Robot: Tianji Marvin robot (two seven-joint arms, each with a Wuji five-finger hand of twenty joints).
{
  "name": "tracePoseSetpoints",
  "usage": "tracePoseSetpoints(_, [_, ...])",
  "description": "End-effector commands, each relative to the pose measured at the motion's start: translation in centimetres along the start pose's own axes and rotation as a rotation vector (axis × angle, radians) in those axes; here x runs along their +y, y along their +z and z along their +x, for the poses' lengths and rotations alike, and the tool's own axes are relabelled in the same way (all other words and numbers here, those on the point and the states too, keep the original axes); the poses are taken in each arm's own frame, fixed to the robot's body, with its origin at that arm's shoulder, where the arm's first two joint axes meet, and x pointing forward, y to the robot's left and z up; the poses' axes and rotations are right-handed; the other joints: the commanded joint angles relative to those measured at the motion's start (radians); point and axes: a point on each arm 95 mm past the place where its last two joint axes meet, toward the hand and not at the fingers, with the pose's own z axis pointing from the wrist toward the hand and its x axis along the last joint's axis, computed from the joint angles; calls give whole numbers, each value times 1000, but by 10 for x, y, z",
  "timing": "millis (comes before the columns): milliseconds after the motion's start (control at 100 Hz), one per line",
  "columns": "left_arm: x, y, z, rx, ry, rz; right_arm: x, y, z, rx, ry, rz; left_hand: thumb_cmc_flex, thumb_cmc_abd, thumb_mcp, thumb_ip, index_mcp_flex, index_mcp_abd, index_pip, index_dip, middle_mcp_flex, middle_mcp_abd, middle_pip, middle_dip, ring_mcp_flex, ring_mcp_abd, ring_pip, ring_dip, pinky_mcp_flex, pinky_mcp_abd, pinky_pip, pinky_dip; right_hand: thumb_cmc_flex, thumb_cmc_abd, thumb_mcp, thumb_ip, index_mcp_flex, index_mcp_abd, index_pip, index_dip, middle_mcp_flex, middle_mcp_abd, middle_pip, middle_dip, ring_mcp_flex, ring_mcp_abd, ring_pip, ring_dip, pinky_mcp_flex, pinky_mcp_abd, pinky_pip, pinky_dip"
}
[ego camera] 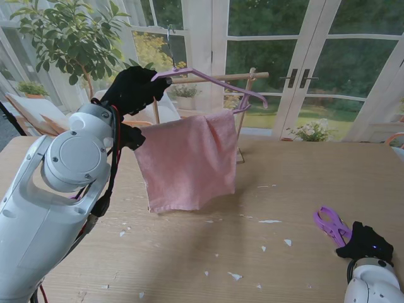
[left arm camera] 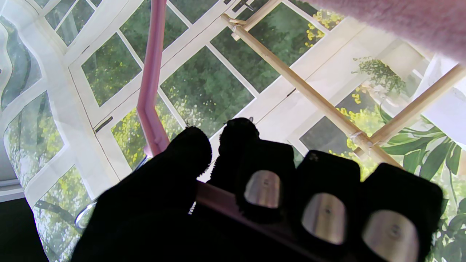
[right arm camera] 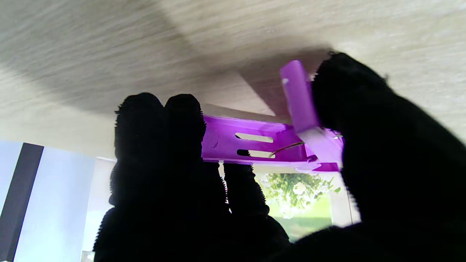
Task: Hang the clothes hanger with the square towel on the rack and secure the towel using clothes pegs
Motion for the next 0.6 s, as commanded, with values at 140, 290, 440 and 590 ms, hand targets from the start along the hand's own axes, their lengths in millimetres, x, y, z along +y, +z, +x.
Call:
tracePoseSetpoints(140, [-1,-2,6,13,-4,-6,11,-8,2,32,33,-24,-22,25,11,30,34,39,-1,0,42,-7,17,3,46,-9,72,-7,38,26,209,7,273,122,248,39,83,-176,226,4,169,-92,125,51,74,75,56,-15,21,-76,33,418])
tracePoseSetpoints(290, [0,-1,6,13,-1,-6,25,-14,6,70,48,-77,-23,27,11,30,33,39,-2,0,42,-7,17,3,46,-8,72,-7,38,26,209,7,270,118,247,41,84,-172,227,-1,169,-86,121,51,73,77,57,-15,21,-73,34,417])
tracePoseSetpoints(440, [3,0,6,9,1,-7,46,-25,16,147,66,-143,-22,26,11,30,33,41,-2,0,42,-7,17,3,46,-8,72,-7,38,26,209,7,265,113,249,44,84,-168,226,-6,168,-85,119,52,70,79,58,-14,21,-69,36,417])
tracePoseSetpoints(590, [5,2,7,2,8,-8,71,-38,29,238,71,-230,-21,28,10,30,32,41,-2,0,42,-7,17,3,46,-10,72,-8,38,26,209,8,263,111,250,46,85,-168,226,-7,171,-82,119,54,72,78,61,-12,22,-69,39,417])
